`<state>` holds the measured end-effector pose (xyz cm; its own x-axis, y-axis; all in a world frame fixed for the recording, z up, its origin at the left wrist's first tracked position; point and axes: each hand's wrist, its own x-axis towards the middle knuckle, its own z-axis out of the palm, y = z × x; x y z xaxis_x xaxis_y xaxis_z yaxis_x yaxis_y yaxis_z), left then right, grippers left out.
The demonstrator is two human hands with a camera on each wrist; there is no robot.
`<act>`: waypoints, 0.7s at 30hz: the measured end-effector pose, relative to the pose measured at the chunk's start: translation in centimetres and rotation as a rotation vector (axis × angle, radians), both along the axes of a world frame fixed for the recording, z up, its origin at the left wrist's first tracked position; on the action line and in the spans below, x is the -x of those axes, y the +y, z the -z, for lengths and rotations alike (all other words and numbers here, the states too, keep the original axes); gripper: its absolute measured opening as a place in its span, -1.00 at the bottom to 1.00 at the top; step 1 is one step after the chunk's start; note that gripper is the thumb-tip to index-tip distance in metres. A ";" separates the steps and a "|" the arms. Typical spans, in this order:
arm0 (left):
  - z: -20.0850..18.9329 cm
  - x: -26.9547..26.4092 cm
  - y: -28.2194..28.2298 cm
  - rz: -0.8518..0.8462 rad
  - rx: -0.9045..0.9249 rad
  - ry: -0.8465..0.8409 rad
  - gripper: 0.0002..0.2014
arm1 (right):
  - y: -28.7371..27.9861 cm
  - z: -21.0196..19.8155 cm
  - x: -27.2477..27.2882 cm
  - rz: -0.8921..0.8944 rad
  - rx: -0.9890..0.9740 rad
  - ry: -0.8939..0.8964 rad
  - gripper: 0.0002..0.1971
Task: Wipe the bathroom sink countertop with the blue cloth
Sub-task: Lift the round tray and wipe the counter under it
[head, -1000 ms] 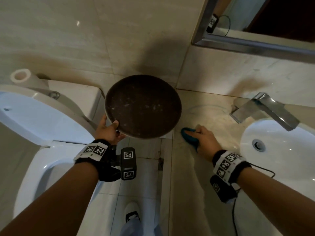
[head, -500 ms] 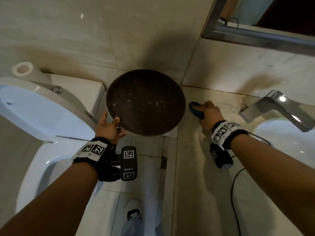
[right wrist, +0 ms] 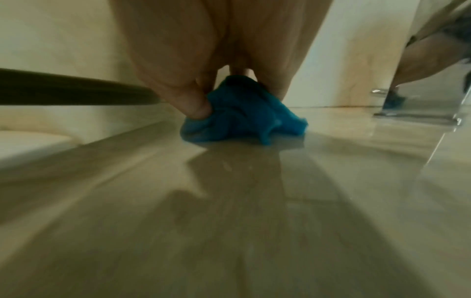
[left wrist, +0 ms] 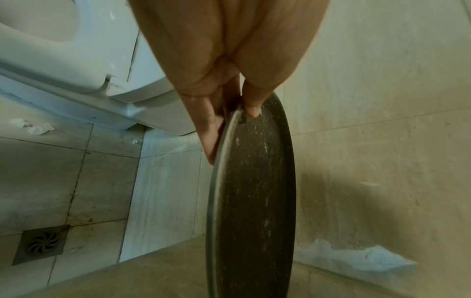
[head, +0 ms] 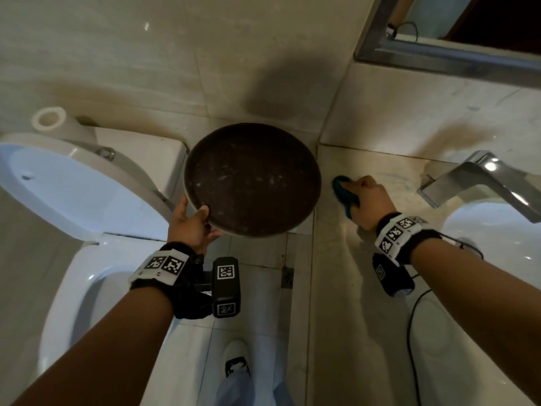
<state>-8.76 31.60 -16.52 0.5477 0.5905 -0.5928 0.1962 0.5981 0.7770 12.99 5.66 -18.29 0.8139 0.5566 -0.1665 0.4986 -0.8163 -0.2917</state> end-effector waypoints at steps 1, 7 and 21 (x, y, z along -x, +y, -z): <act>0.0 0.0 -0.1 -0.004 0.005 0.005 -0.44 | -0.2 0.0 1.4 -0.071 -0.048 0.021 -0.44; -0.7 -0.3 -0.8 0.011 -0.002 0.025 -0.43 | -2.0 -0.7 3.7 -0.181 -0.099 0.175 -0.50; -0.3 -1.0 -1.4 0.039 -0.002 -0.009 -0.46 | -1.8 -0.5 2.7 0.172 -0.022 0.013 -0.60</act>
